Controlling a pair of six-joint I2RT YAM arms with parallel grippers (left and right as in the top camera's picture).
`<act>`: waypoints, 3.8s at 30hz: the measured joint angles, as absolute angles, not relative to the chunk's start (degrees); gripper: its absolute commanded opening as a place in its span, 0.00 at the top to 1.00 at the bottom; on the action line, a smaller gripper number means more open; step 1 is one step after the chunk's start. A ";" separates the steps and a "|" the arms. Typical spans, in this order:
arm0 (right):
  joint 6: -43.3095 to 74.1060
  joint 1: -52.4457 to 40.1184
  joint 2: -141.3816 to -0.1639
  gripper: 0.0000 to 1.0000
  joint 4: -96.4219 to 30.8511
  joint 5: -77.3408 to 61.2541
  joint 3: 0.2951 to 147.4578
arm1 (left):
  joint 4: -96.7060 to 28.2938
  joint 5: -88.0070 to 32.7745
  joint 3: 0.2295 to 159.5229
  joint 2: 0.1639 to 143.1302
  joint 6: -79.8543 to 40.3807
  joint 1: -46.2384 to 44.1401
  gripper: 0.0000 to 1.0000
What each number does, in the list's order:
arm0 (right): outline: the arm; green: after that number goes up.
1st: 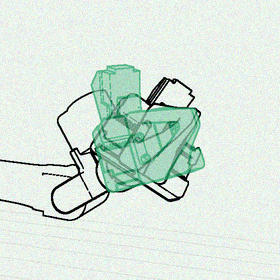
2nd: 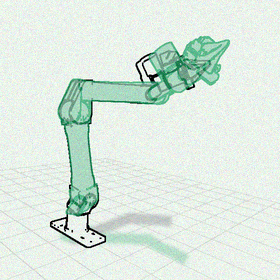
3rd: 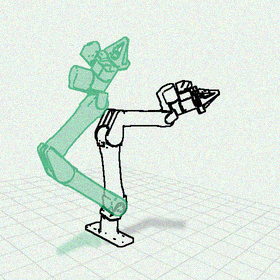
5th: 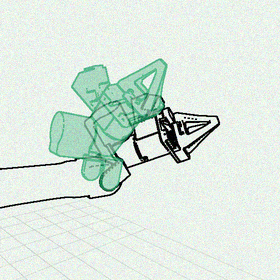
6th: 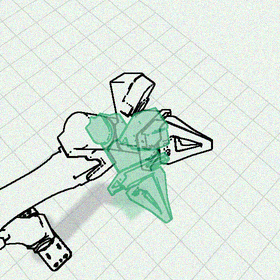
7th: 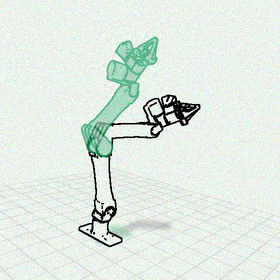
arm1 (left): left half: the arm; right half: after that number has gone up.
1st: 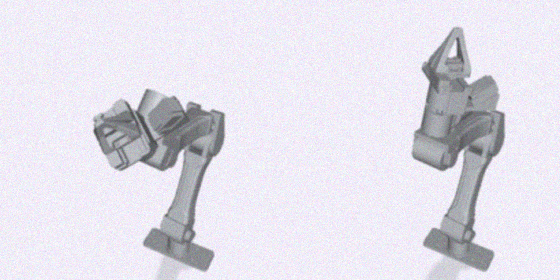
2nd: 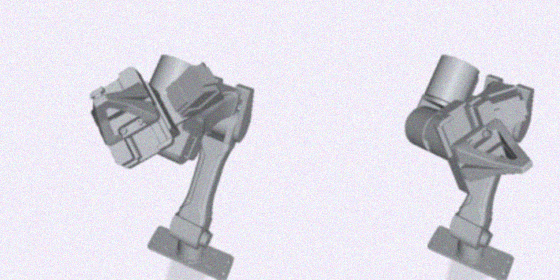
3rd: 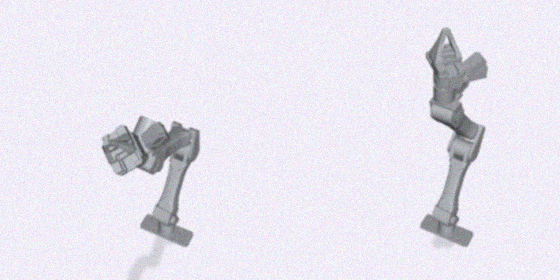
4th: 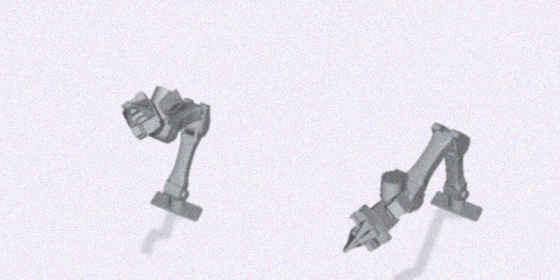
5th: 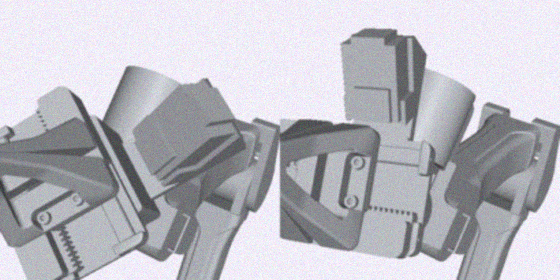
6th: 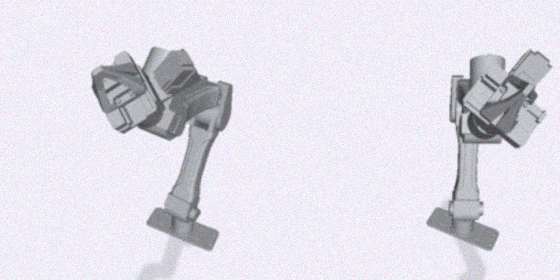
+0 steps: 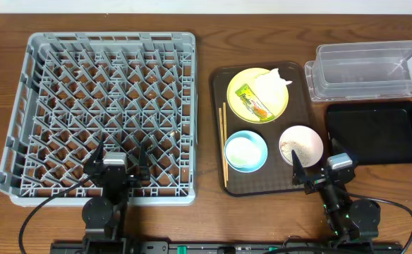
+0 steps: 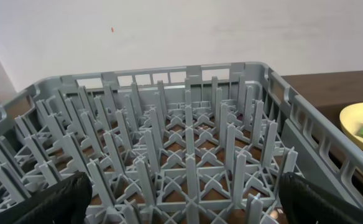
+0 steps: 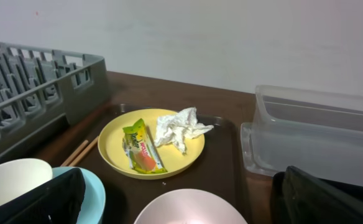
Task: Sort waste into correct bins and load items into the dishwasher
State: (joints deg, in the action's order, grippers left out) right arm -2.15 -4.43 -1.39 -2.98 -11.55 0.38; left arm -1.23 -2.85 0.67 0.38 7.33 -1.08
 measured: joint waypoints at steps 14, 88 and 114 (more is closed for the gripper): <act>-2.15 -4.43 -1.39 0.01 -2.83 -12.08 0.38 | -1.23 -2.92 0.67 0.38 5.30 -1.08 0.04; 8.43 -7.75 -70.17 0.01 -66.59 -20.40 75.22 | -67.42 -23.81 81.14 51.35 -13.96 -1.08 0.02; 10.50 -15.81 -114.10 0.34 -39.68 -0.43 87.05 | -69.21 -19.07 81.25 51.99 -13.96 -1.08 0.02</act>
State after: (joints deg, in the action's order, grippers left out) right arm 10.50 -15.81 -114.10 -39.68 -0.43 87.05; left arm -69.21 -19.07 81.25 51.99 -13.96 -1.08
